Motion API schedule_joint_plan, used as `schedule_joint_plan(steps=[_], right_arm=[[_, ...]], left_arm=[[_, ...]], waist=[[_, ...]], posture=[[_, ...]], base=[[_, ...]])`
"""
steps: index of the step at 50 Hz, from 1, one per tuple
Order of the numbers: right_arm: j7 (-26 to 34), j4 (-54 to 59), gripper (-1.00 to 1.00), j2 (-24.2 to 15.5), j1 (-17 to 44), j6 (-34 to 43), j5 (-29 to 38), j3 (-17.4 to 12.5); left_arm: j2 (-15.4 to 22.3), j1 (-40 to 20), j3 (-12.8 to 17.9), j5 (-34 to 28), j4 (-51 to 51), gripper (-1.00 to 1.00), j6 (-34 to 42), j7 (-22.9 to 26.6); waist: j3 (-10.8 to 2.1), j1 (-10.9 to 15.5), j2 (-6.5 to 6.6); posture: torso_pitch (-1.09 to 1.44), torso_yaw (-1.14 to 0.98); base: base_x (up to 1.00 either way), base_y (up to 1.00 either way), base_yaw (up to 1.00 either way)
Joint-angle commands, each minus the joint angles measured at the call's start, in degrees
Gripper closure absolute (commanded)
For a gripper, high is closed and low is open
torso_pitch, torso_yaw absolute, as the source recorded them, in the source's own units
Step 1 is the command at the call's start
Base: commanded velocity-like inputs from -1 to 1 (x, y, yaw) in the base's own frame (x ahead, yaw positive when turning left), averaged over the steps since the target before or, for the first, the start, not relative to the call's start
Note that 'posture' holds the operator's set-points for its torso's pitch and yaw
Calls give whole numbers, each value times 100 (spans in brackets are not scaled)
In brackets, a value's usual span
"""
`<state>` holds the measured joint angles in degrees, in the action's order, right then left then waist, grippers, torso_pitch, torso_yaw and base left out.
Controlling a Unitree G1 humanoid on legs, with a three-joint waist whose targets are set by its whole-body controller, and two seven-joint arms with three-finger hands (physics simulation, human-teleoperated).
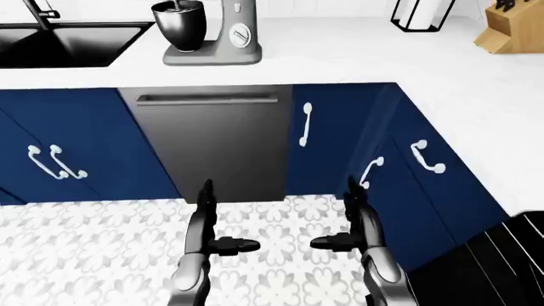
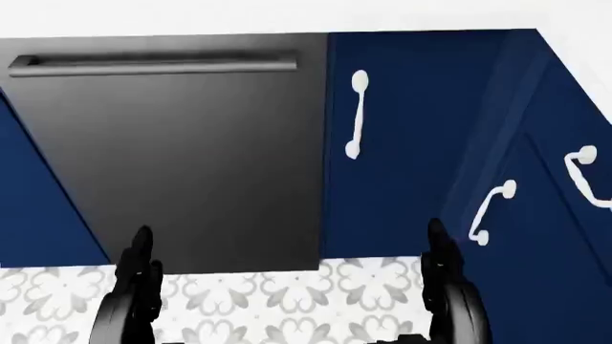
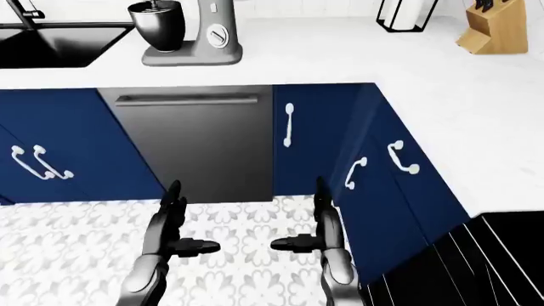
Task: Open the stand mixer head.
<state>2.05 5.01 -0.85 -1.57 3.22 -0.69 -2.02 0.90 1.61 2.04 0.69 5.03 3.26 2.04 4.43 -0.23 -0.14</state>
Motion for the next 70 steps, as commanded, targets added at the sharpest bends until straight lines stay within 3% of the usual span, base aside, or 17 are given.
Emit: schedule_joint_plan(steps=[1,3,4,5,7,8,17,21,23,32,36,39,46,51,55,61,70], right_arm=[[19,-489,-100,-31,168,-304,-33,-16],[19,-481,-100,-34,171,-309,-23,-17],[6,-471,-100,-31,179,-315,-19,-25],[7,-472,-100,-31,181,-310,-22,-27],[6,-472,-100,-32,184,-304,-21,-30],[10,-482,-100,-34,187,-296,-24,-31],[50,-610,-100,-28,184,-210,-117,-50],[157,-1126,-100,59,205,-531,-678,-146],[300,-1369,-100,53,151,-1121,-790,-108],[521,-2033,-100,68,-39,-1346,-1376,-31],[437,-2467,-100,52,-43,-992,-1580,-55],[298,-3513,-100,14,-114,-244,-1949,-57],[-438,-5422,-100,-174,416,1368,-3068,-477],[-1425,-6444,-100,-556,957,2309,-4245,-950],[-2544,-6500,-100,-1705,1230,1673,-5355,-914],[-3257,-6500,-100,-2614,1423,999,-5925,-800],[-3366,-6500,-100,-2804,1406,820,-5989,-733]], left_arm=[[19,-165,15,46,-505,-100,-315,17],[20,-166,20,47,-505,-100,-315,15],[20,-160,16,41,-507,-100,-320,18],[20,-158,13,40,-511,-100,-320,20],[20,-162,16,39,-503,-100,-322,19],[20,-162,15,39,-507,-100,-320,21],[-46,-148,31,343,-834,-100,-434,81],[-76,-117,12,473,-1227,-100,-893,88],[-110,-86,14,795,-1660,-100,-1027,171],[-130,90,-142,1298,-2503,-100,-1488,342],[-112,51,-137,1420,-2836,-100,-1336,301],[-78,-48,-103,1539,-3434,-100,-953,172],[78,-565,77,1833,-5308,-100,349,-239],[324,-1257,392,2251,-6405,-100,1405,-746],[921,-1537,430,2719,-6502,-100,1382,-1314],[1602,-1734,515,3187,-6502,-100,1123,-1890],[1791,-1736,452,3255,-6502,-100,1003,-2008]], waist=[[-5,-12,-45],[-353,42,-6],[-297,42,-7],[-96,36,-37],[-397,40,-45],[-428,44,-44],[-483,46,-30],[-511,48,-33],[-530,46,-31],[-519,43,-29],[-494,42,-24],[-480,51,-32],[-446,54,-45],[-440,62,-52],[-380,70,-58],[-313,67,-66],[-257,67,-88]], posture=[[0,0],[0,0],[0,0],[0,0],[0,0],[0,0],[0,0],[0,0],[0,0],[0,0],[0,0],[0,0],[0,0],[0,0],[0,0],[0,0],[0,0]], base=[[0,0,0],[0,0,0],[0,0,0],[0,0,0],[0,0,0],[0,0,0],[0,0,0],[0,0,0],[0,0,0],[0,0,0],[0,0,0],[0,0,0],[0,0,0],[0,0,0],[0,0,0],[0,0,0],[0,0,0]])
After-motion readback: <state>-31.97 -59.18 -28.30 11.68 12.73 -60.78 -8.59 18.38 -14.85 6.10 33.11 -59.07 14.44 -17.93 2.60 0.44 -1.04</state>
